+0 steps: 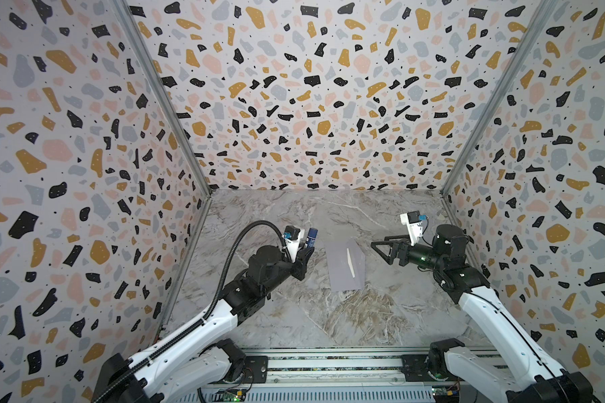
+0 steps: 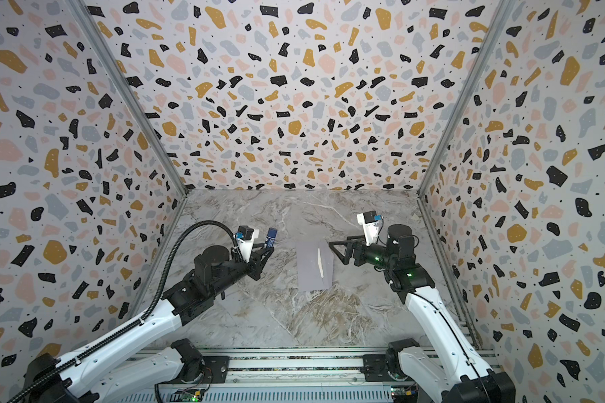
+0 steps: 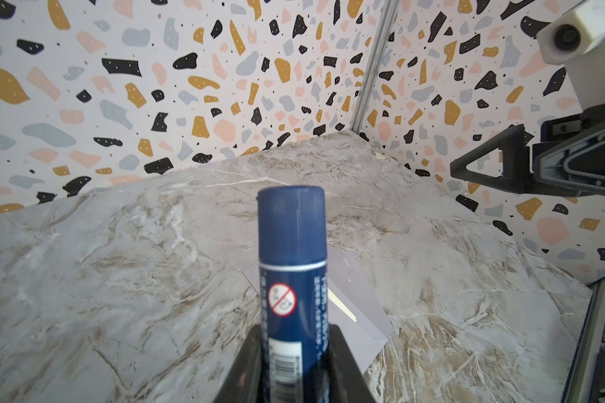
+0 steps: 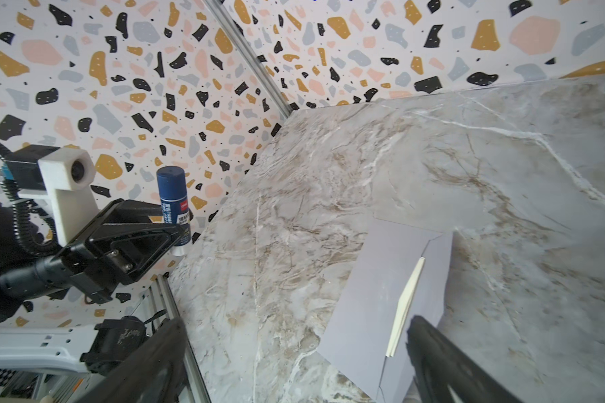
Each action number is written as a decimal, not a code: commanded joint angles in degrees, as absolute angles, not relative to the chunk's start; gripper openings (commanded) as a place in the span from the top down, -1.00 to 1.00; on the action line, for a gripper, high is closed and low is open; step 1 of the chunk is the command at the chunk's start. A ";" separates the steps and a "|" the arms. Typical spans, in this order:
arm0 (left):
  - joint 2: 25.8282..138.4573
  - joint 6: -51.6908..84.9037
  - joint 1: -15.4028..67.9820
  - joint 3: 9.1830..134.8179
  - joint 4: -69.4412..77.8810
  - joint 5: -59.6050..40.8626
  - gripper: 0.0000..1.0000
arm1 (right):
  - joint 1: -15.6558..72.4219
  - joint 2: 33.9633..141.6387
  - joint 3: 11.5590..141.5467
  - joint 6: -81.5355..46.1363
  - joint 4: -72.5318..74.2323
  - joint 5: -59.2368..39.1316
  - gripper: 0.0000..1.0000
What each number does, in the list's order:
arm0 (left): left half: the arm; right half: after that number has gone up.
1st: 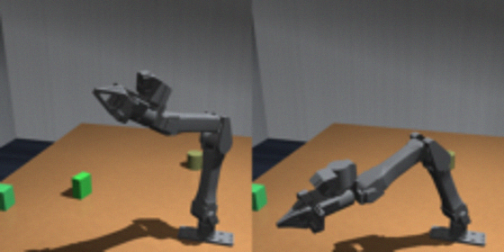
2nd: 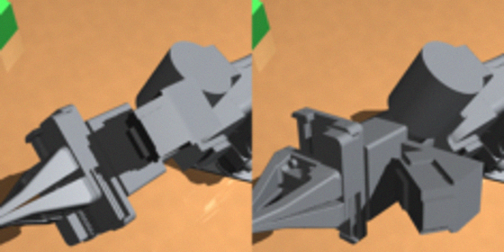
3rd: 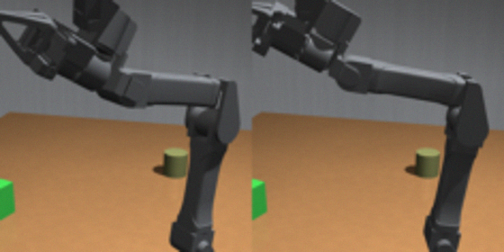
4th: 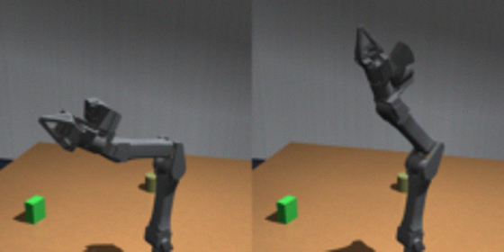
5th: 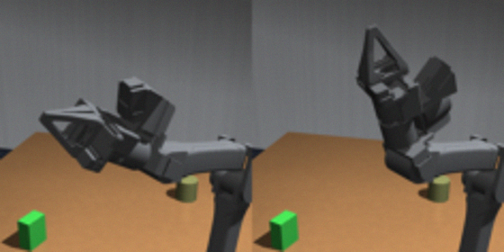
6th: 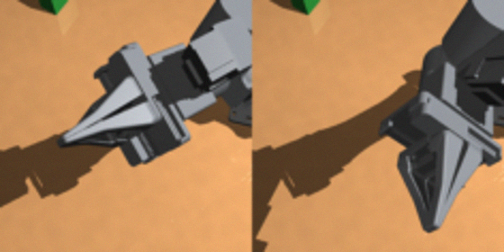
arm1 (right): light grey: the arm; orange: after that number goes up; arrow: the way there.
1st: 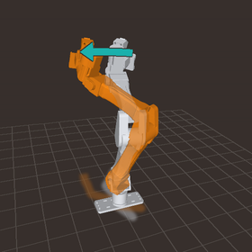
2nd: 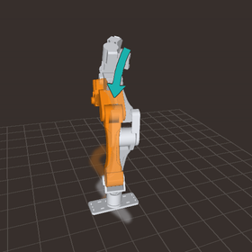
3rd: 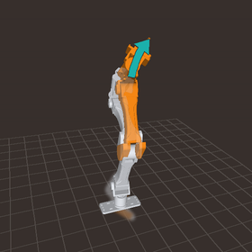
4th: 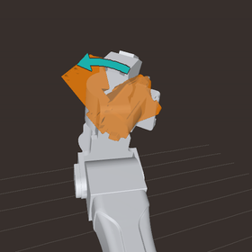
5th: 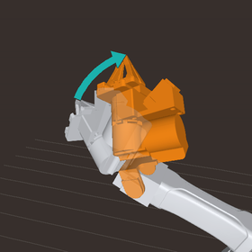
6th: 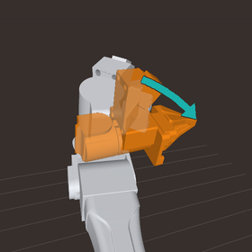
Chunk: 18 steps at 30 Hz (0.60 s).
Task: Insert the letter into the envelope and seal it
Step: 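Lift the glue stick with the left gripper while the right gripper moves toward it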
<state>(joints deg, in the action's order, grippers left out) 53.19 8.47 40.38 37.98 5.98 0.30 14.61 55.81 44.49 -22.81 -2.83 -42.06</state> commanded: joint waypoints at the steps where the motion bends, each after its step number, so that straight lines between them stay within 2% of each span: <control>1: 51.12 -0.61 41.47 36.36 10.45 1.44 1.00 | 17.70 56.76 48.59 -21.35 -4.34 -42.24 -0.98; 8: 47.88 -11.72 43.19 32.39 12.10 3.20 1.00 | 23.86 58.96 52.39 -18.49 -7.92 -39.57 -0.98; 18: 45.70 -19.06 44.30 27.96 13.98 2.03 1.00 | 31.07 62.03 56.75 -16.41 -10.76 -37.88 -0.98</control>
<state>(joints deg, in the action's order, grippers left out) 46.65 -14.87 44.03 28.36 9.56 2.39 29.63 62.02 53.69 -17.98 -9.28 -38.74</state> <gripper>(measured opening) 0.245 0.990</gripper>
